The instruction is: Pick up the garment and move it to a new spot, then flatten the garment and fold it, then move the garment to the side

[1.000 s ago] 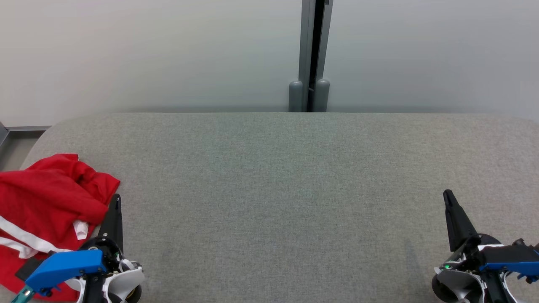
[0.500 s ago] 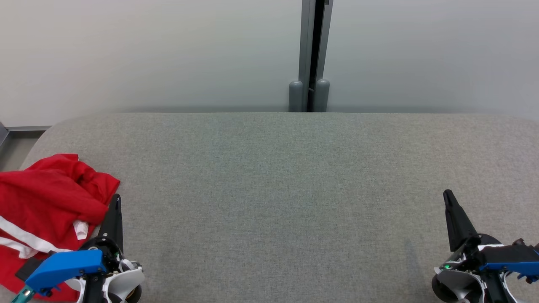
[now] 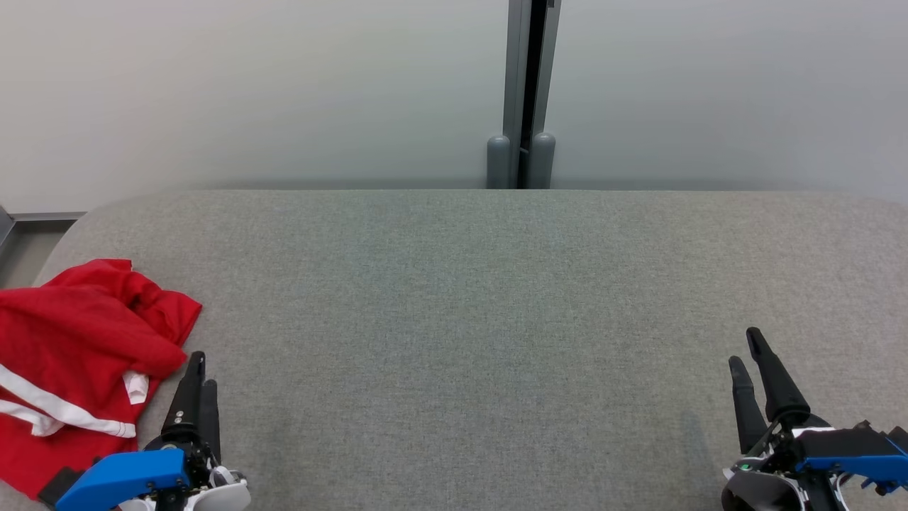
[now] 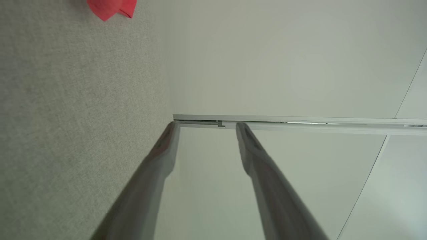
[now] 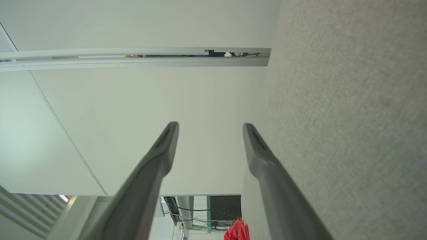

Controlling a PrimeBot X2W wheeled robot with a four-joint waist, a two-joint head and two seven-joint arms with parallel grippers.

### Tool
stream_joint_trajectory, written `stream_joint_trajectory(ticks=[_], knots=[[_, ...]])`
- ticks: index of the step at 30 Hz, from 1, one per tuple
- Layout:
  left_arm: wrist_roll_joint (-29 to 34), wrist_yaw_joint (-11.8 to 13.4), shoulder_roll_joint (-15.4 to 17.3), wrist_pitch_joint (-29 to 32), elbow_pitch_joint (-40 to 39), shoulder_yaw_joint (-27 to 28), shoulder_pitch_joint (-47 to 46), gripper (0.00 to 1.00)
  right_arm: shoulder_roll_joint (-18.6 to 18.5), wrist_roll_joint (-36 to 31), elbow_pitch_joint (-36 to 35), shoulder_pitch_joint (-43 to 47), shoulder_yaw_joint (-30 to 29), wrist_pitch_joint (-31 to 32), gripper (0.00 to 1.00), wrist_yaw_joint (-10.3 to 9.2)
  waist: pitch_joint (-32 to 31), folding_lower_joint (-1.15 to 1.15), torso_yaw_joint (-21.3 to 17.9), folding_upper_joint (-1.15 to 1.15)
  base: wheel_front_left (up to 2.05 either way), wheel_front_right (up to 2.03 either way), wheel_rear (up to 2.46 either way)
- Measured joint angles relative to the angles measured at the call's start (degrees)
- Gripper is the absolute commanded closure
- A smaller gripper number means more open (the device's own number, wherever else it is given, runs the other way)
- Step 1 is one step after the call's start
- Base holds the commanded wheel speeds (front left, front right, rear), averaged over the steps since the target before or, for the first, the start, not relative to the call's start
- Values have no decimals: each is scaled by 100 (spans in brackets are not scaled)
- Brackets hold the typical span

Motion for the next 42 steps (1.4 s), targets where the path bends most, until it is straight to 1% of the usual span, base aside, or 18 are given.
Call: stream_joint_trajectory(ticks=[5, 10, 11, 17, 25, 42], knots=[[256, 0, 55, -153, 1, -100, -7, 0, -52, -175, -32, -5, 144, -163, 0, 0, 7, 0, -2, 0, 0, 0, 0], [705, 0, 81, -286, -4, -135, -38, 0, -144, -482, -30, -36, 281, -318, 0, 0, 15, 0, -6, 0, 0, 0, 0], [928, 0, 93, -339, -5, -149, -44, 0, -165, -649, -25, -43, 308, -359, 0, 0, 19, 0, -8, 0, 0, 0, 0], [1583, 0, 136, -478, -5, -207, -111, 0, -189, -1221, 10, -137, 381, -517, 0, 1, 32, 0, -13, 0, 0, 0, 0], [2451, 0, 250, -668, 42, -396, -139, 0, -192, -2156, 109, -235, 377, -699, 0, 1, 50, 0, -23, 0, 0, 0, 0], [4169, -2, 257, -1005, 352, -525, -282, 0, -131, -3825, 495, -492, 534, -1038, 0, 1, 84, 0, -71, 0, 0, 0, 0]])
